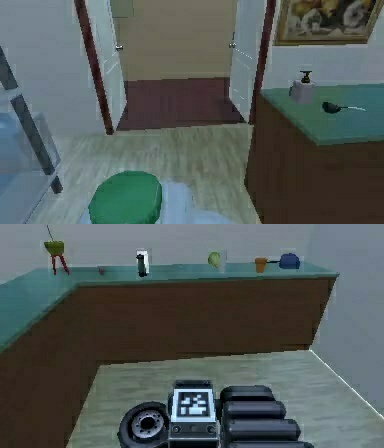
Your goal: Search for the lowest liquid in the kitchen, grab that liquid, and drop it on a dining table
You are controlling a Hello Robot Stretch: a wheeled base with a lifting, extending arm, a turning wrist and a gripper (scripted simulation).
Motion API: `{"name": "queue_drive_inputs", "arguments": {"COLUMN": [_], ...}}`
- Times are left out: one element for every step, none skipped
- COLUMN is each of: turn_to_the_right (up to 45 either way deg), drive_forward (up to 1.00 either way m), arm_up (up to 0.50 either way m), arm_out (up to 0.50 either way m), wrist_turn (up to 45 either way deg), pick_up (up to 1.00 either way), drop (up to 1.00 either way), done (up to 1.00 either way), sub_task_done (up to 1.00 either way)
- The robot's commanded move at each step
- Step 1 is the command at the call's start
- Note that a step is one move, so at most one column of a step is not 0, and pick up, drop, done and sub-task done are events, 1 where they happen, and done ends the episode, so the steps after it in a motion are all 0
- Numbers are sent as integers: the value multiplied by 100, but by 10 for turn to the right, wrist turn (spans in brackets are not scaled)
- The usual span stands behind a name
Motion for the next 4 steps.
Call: {"name": "queue_drive_inputs", "arguments": {"turn_to_the_right": [0,0,30,0], "drive_forward": [100,55,0,100], "arm_up": [0,0,0,0], "arm_out": [0,0,0,0], "wrist_turn": [0,0,0,0], "pick_up": [0,0,0,0], "drop": [0,0,0,0], "done": [0,0,0,0], "sub_task_done": [0,0,0,0]}}
